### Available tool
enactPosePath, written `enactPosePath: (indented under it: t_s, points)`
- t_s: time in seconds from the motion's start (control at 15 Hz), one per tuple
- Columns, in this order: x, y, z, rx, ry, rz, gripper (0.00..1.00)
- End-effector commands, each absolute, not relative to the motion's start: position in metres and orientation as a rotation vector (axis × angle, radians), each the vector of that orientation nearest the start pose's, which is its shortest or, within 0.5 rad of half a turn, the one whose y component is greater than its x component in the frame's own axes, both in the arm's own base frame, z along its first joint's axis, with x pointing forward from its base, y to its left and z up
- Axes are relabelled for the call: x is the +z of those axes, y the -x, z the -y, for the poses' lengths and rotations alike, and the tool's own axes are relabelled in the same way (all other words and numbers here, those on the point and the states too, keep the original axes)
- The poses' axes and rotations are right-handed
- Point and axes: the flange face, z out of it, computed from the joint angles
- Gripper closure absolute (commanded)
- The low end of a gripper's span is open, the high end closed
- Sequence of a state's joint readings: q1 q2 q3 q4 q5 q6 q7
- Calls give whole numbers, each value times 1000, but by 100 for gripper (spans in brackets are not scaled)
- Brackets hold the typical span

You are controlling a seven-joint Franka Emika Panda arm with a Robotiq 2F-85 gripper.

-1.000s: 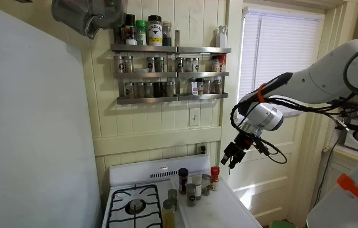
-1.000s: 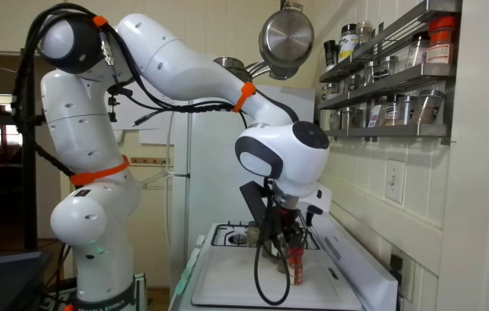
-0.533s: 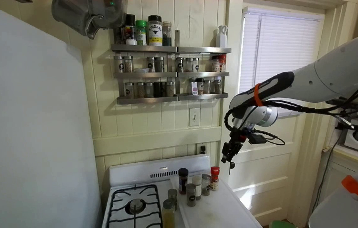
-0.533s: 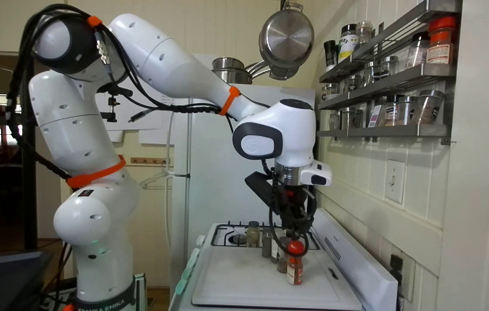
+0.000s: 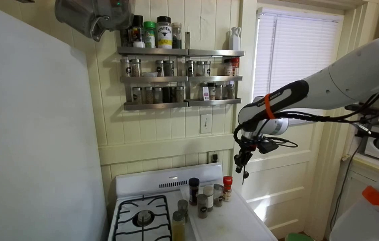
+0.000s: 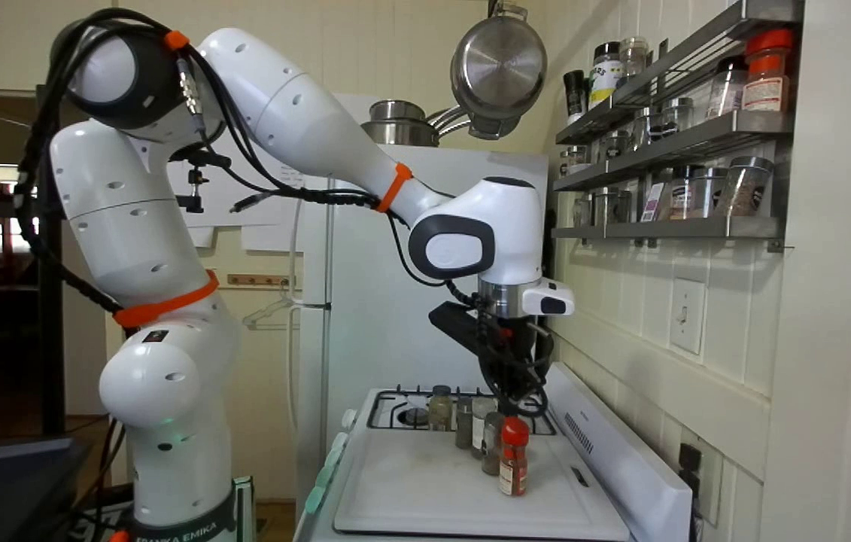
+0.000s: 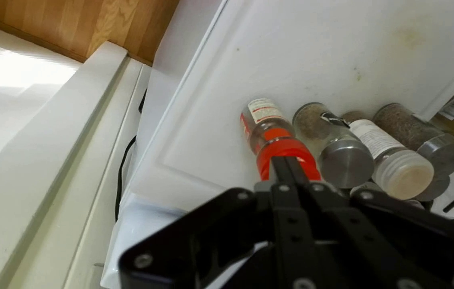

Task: Close the lid on the red container.

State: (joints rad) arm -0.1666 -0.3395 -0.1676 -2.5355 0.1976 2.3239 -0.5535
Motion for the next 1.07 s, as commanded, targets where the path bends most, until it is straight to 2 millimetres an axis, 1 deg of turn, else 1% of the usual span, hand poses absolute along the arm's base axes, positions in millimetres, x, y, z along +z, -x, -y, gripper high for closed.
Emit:
enactPosePath:
  t_s: [0.0,0.33,0.67,1.0]
  points:
    - [398,-417,132,-328,3030,178,100]
    - [391,-426,125,-362,3024,206,100]
    - [385,-429,115,-331,3008,223,100]
    - [377,-434,112,-341,3012,245,100]
